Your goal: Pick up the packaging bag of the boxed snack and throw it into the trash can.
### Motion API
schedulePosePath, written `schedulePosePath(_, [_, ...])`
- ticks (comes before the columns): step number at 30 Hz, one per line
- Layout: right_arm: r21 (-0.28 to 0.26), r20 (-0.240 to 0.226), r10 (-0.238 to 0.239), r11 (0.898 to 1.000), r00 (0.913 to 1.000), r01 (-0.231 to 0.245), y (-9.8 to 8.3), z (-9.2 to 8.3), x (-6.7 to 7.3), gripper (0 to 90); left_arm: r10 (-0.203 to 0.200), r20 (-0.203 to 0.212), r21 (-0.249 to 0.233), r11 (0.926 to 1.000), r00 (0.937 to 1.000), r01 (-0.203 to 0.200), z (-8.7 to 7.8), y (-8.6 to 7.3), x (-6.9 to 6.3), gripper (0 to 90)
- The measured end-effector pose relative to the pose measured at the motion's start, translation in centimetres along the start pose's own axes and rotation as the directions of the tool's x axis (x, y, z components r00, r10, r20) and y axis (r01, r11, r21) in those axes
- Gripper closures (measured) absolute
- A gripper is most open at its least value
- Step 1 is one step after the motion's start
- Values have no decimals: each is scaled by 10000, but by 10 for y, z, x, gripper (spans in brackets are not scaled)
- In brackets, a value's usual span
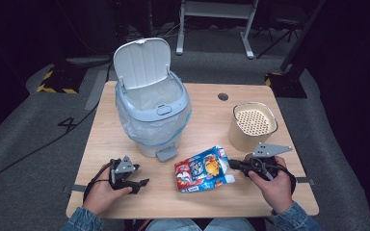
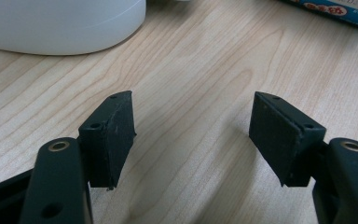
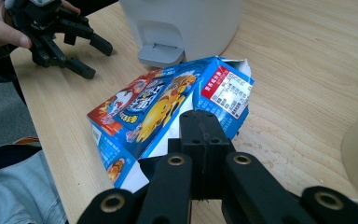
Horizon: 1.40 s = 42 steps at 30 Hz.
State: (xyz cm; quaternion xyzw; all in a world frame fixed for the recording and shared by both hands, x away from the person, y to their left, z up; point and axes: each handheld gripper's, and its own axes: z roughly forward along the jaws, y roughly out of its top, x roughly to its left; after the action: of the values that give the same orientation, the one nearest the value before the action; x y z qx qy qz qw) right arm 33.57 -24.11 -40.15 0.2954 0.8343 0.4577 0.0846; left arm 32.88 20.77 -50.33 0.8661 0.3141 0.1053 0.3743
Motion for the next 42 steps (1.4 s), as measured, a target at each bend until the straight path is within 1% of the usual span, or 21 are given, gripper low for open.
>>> schedulePosePath(3, [81, 56, -71, 9999, 10000, 71, 0, 0, 0, 900, 38, -25, 9, 10000, 10000, -38, 1, 0, 0, 314])
schedulePosePath(4, [78, 9, -25, 10000, 10000, 25, 0, 1, 1, 900, 49, -36, 19, 10000, 10000, -49, 1, 1, 0, 314])
schedulePosePath(5, [4, 65, -107, 9999, 9999, 107, 1, 0, 2, 900, 43, -44, 22, 10000, 10000, -43, 1, 1, -1, 315])
schedulePosePath(7, [-94, 20, -77, 9999, 10000, 78, 2, -2, 3, 900, 106, -39, 20, 9999, 9999, -105, 1, 1, 0, 314])
schedulePosePath(8, [-299, -60, -28, 9995, 10000, 26, 4, -5, 4, 900, 96, -36, 16, 10000, 9999, -96, 1, 1, 0, 314])
schedulePosePath(10, [-296, -80, -39, 9996, 10000, 37, 5, -7, 5, 900, 70, -41, 14, 10000, 10000, -70, 1, 1, 0, 314])
schedulePosePath(11, [-418, -90, -147, 9990, 9999, 143, 9, -11, 7, 900, 83, -38, 14, 10000, 10000, -83, 1, 1, 0, 313])
schedulePosePath(14, [-518, -113, -237, 9984, 9997, 231, 14, -16, 9, 900, 130, -67, 32, 9999, 9999, -130, 1, 1, -1, 312])
schedulePosePath(16, [-594, -184, -208, 9980, 9996, 196, 17, -19, 10, 900, 132, -64, 31, 9999, 9999, -131, 2, 1, -1, 311])
schedulePosePath(22, [-854, -305, -247, 9961, 9992, 220, 30, -32, 12, 900, 155, -73, 40, 9999, 9999, -154, 1, 1, -1, 309])
schedulePosePath(23, [-965, -321, -287, 9950, 9991, 255, 35, -36, 13, 900, 134, -55, 33, 9999, 9999, -134, 1, 1, -1, 309])
schedulePosePath(25, [-980, -348, -291, 9949, 9990, 256, 37, -38, 13, 900, 115, -32, 25, 9999, 9999, -115, 1, 1, 0, 314])
schedulePosePath(28, [-1187, -407, -319, 9926, 9987, 269, 47, -46, 15, 900, 58, -62, 33, 10000, 10000, -58, 1, 1, 0, 315])
schedulePosePath(31, [-1236, -457, -345, 9919, 9984, 286, 52, -50, 15, 900, 193, -253, 92, 9998, 9995, -191, 2, 2, -2, 314])
schedulePosePath(32, [-1291, -458, -415, 9910, 9981, 353, 58, -53, 16, 900, 181, -258, 92, 9998, 9995, -179, 3, 2, -2, 310])
schedulePosePath(33, [-1291, -458, -415, 9910, 9981, 353, 58, -53, 16, 900, 181, -255, 90, 9998, 9995, -179, 3, 2, -2, 310])
schedulePosePath(35, [-1397, -478, -460, 9894, 9978, 389, 67, -59, 16, 900, 181, -261, 92, 9998, 9995, -179, 3, 2, -2, 309])
schedulePosePath(36, [-1397, -478, -460, 9894, 9978, 389, 67, -59, 16, 900, 179, -264, 92, 9998, 9995, -177, 3, 2, -2, 309])
schedulePosePath(37, [-1478, -516, -506, 9881, 9974, 424, 74, -62, 16, 900, 178, -266, 92, 9998, 9995, -176, 3, 2, -2, 309])
schedulePosePath(39, [-1508, -514, -521, 9876, 9973, 439, 76, -63, 16, 900, 180, -268, 93, 9998, 9995, -177, 3, 2, -2, 309])
schedulePosePath(42, [-1616, -517, -591, 9856, 9969, 501, 87, -67, 16, 900, 179, -274, 97, 9998, 9995, -177, 3, 2, -2, 309])
